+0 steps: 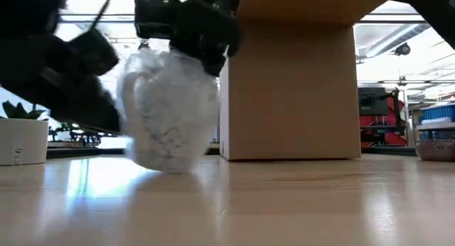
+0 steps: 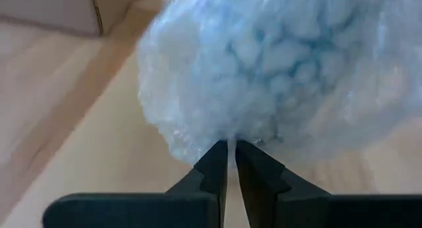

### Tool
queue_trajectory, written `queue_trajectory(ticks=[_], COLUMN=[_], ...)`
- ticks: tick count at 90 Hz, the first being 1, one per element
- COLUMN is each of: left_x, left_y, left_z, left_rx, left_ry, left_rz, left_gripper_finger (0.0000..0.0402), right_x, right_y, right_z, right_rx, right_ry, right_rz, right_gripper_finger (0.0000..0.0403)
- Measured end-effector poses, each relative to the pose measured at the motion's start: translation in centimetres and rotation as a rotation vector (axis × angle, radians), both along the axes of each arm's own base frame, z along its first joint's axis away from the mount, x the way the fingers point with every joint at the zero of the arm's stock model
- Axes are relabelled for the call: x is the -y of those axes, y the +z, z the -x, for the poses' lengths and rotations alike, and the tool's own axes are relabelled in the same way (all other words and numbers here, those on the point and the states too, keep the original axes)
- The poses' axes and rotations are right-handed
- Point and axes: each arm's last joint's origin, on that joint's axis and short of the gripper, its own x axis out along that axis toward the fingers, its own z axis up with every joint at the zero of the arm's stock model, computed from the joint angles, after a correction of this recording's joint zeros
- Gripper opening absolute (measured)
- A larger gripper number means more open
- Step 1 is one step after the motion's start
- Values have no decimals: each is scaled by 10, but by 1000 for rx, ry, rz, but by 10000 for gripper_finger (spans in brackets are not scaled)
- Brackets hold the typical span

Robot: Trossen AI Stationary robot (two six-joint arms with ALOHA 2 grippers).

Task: Wrap mug
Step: Wrap the blue patterned mug with the bubble wrap

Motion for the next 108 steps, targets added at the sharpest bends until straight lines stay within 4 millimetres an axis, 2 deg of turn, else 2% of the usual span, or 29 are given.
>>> queue_trajectory(ticks=[14, 26, 35, 49, 70, 87, 108], left_x=[6, 11, 11, 5, -6, -13, -15], left_y=[-6, -6, 3, 24, 54, 57, 56], left_z=[-32, -40, -34, -18, 1, 12, 14], left_rx=[3, -23, -53, -105, -108, -176, -202], left_ry=[-58, -102, -119, -127, -135, -144, -143], left_rz=[-31, -36, -33, -48, -91, -88, -112], left_gripper_finger=[20, 20, 20, 20, 20, 20, 20], right_x=[-2, -3, -9, -19, -26, -25, -25], right_y=[-2, -12, -16, -5, 32, 53, 74], right_z=[6, 9, 10, 10, 8, 11, 19], right_rx=[-72, -120, -129, -102, -54, -68, -43], right_ry=[-15, -25, -17, -1, -19, -62, -123], right_rz=[-38, -70, -55, -51, -82, -90, -122], right_gripper_finger=[18, 18, 18, 18, 18, 18, 18])
